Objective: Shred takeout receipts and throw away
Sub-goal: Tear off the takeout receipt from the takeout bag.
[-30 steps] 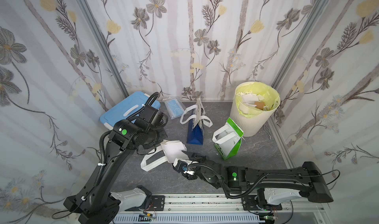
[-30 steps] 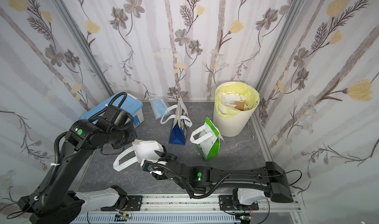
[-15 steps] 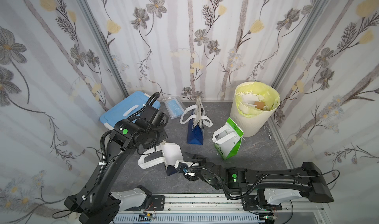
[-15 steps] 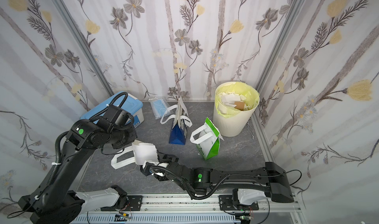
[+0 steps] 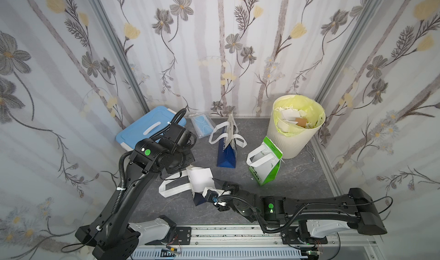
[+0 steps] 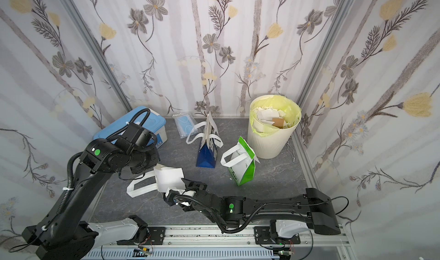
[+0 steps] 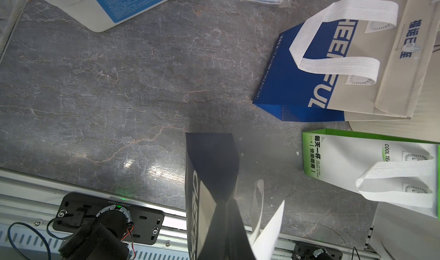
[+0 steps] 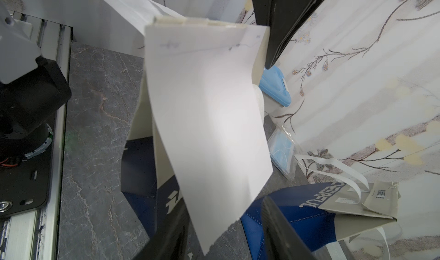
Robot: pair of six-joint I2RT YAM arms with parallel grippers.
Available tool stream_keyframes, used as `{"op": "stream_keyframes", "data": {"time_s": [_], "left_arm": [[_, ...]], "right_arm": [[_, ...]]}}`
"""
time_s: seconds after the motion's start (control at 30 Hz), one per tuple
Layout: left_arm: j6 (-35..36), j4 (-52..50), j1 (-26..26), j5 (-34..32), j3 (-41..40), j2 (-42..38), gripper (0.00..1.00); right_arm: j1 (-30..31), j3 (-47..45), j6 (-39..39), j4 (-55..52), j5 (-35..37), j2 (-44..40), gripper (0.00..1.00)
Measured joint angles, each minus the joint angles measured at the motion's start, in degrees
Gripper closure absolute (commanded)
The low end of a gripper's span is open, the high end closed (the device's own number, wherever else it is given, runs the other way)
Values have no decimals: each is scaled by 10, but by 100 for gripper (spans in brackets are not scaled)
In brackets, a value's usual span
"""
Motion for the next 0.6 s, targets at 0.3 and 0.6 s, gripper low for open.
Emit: {"op": "stream_keyframes", "data": {"time_s": [0.3,0.6], "left_arm": [[0,0,0,6,-17,-2,100],[9,0,0,10,-29,-2,100]], "right_arm": [[0,6,0,13,1,5,63],[0,20,0,30,5,24,65]]}}
